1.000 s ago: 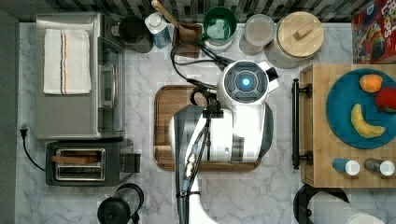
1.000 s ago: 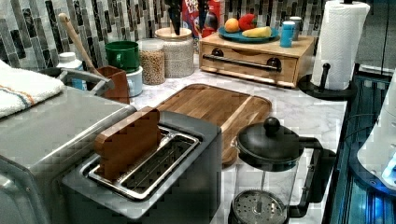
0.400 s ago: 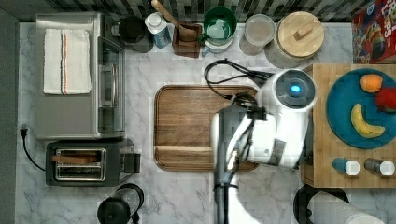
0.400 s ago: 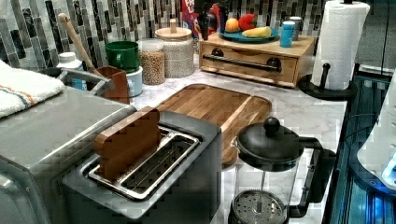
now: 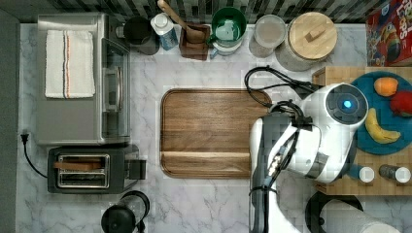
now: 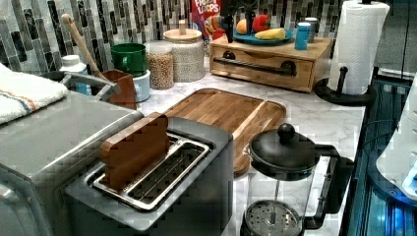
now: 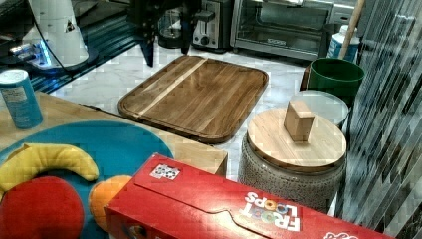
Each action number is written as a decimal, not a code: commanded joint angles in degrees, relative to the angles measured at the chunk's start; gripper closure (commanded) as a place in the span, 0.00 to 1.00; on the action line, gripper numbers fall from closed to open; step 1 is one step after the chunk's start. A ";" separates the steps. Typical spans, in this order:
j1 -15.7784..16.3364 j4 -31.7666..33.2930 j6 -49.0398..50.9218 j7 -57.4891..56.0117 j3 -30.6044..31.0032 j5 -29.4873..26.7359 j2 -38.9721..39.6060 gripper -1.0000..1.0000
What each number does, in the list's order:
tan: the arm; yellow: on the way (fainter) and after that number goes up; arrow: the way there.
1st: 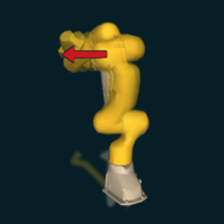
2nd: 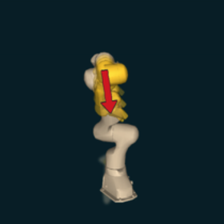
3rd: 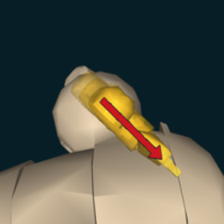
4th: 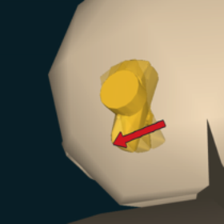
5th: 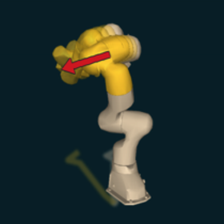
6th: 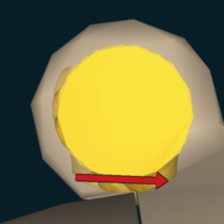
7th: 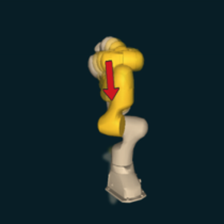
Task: Open the drawer.
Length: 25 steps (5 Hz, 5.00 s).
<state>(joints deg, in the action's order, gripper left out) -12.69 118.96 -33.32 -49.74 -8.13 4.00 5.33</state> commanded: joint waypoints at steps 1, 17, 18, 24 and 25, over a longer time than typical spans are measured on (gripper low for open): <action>0.02 2.44 -12.78 -7.90 1.49 0.49 3.27 0.00; -1.31 3.40 -22.37 -12.49 8.10 -2.62 13.78 0.00; 1.48 5.72 -19.64 -5.71 9.11 -0.40 11.14 0.00; 6.77 7.24 -13.60 2.02 17.00 -7.07 8.09 0.00; 5.92 5.45 -11.22 3.84 18.39 -7.74 8.49 0.00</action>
<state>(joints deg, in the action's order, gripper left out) -11.74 124.77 -46.05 -50.19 6.55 0.23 16.34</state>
